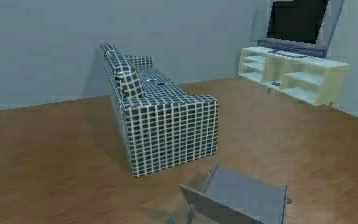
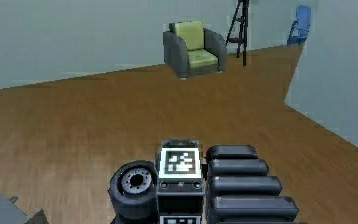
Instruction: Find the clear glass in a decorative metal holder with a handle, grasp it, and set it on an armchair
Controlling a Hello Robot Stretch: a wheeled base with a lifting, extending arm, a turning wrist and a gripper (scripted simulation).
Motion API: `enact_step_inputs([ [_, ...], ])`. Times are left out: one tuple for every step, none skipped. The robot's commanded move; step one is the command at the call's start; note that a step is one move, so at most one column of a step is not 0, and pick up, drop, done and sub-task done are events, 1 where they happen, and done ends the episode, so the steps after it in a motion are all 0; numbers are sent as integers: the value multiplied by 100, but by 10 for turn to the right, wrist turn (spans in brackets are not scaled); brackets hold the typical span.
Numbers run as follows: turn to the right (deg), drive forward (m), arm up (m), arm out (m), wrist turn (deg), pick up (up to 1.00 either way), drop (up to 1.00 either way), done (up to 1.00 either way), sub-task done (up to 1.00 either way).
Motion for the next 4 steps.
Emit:
enact_step_inputs([
  [-210,0,0,0,0,0,0,0,0],
  [-30,0,0,0,0,0,0,0,0],
  [0,5,0,0,0,0,0,0,0],
  [-450,0,0,0,0,0,0,0,0],
])
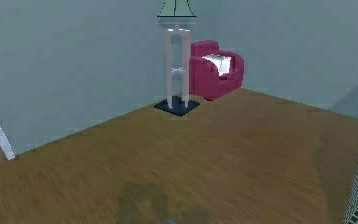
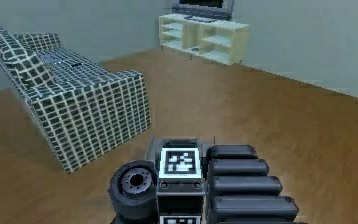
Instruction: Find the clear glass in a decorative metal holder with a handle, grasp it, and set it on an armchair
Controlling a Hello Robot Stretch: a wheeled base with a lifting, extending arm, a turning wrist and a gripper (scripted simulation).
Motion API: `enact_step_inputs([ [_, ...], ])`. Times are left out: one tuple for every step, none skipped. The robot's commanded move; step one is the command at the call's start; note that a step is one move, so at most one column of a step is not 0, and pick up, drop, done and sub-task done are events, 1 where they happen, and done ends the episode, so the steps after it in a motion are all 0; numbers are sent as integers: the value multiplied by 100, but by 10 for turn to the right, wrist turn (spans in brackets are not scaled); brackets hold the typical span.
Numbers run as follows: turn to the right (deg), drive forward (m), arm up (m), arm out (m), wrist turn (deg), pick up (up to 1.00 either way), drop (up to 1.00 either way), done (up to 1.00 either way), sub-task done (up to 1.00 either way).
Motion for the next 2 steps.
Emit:
enact_step_inputs([
  [-120,0,0,0,0,0,0,0,0],
  [0,15,0,0,0,0,0,0,0],
])
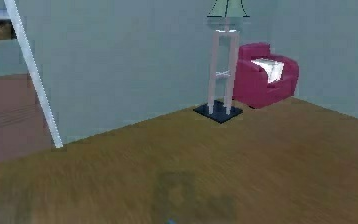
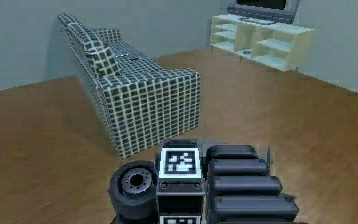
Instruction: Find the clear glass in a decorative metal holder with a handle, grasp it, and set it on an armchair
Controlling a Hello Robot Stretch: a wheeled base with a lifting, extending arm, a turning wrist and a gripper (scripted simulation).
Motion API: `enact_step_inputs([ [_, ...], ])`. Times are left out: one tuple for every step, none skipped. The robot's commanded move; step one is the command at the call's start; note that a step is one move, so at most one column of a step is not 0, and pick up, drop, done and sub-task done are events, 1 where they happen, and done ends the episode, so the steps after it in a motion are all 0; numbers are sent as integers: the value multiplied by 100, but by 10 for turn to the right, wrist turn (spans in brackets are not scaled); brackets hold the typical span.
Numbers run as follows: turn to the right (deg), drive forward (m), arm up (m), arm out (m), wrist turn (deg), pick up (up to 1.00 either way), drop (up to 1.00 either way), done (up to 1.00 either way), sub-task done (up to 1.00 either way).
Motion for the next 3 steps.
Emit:
enact_step_inputs([
  [450,0,0,0,0,0,0,0,0],
  [450,0,0,0,0,0,0,0,0],
  [450,0,0,0,0,0,0,0,0],
])
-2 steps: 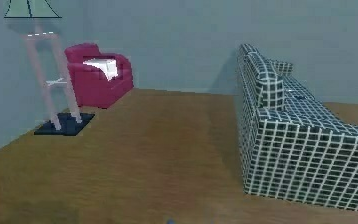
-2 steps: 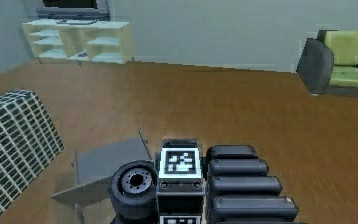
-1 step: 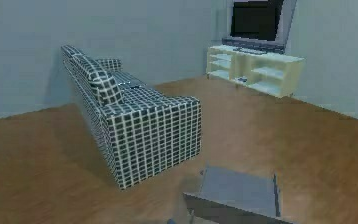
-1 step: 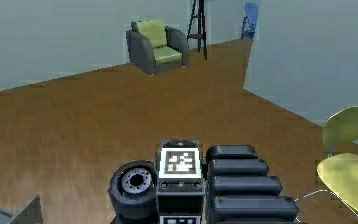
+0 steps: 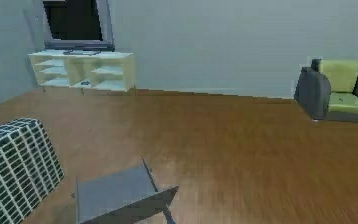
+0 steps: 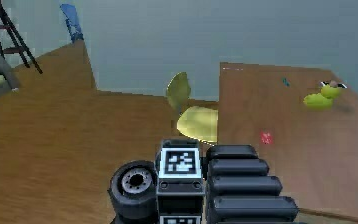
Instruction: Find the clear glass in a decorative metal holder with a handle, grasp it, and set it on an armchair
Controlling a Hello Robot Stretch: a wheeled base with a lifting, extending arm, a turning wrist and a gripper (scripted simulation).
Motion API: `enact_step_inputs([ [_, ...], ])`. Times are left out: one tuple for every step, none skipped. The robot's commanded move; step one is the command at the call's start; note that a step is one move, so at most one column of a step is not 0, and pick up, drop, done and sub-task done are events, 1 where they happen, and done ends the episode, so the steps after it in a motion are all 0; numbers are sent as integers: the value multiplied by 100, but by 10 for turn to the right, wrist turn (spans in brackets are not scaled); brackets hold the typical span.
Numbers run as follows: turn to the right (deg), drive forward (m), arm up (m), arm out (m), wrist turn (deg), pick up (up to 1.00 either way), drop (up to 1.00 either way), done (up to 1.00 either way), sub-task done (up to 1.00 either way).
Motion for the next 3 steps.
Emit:
enact_step_inputs([
  [390,0,0,0,0,0,0,0,0],
  [0,65,0,0,0,0,0,0,0],
  [450,0,0,0,0,0,0,0,0],
])
